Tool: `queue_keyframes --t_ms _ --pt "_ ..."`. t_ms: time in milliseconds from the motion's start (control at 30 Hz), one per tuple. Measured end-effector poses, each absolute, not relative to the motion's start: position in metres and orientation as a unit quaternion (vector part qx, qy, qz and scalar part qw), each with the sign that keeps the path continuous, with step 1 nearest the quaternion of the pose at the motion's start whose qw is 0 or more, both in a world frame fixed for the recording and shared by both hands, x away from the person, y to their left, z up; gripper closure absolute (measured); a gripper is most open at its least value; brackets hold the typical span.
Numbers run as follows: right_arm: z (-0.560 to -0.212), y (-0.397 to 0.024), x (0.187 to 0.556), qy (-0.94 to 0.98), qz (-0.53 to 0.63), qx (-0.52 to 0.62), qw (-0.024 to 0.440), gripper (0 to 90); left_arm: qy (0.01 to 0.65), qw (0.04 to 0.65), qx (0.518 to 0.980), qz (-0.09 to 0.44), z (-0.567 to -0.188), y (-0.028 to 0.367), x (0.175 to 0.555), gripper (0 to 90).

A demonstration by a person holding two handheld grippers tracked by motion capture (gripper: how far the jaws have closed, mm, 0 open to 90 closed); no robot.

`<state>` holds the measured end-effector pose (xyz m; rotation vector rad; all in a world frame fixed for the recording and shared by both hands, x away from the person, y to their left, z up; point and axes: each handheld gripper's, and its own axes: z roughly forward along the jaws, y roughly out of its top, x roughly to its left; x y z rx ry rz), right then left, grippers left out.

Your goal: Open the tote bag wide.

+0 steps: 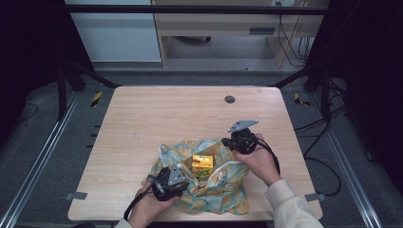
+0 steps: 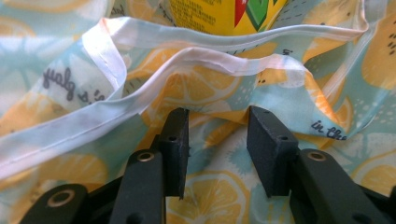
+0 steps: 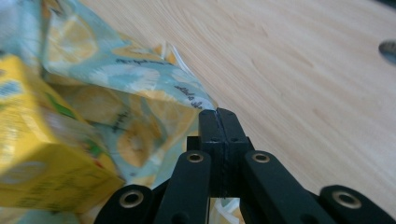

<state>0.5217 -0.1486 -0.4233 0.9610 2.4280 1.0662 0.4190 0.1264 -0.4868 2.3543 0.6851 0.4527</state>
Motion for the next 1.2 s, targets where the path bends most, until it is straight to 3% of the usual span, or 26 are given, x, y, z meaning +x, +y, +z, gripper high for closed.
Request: queue_keyframes --t_ms 300,1000,1133,1200 --pt "-0.459 -0.166 0.54 0.842 0.358 0.377 0.141 90.0 0.262 0.312 0.897 0.17 -0.491 0.126 0.421 60.0" --pt "-0.473 -0.178 0.554 0.833 0.335 0.414 0.149 90.0 0.263 0.315 0.896 0.171 -0.492 0.125 0.42 61.2" --pt "-0.47 -0.176 0.552 0.829 0.343 0.415 0.152 81.4 0.261 0.317 0.896 0.169 -0.49 0.126 0.419 60.7" --pt "-0.461 -0.177 0.547 0.824 0.352 0.411 0.166 68.5 0.262 0.327 0.892 0.169 -0.486 0.127 0.418 59.1"
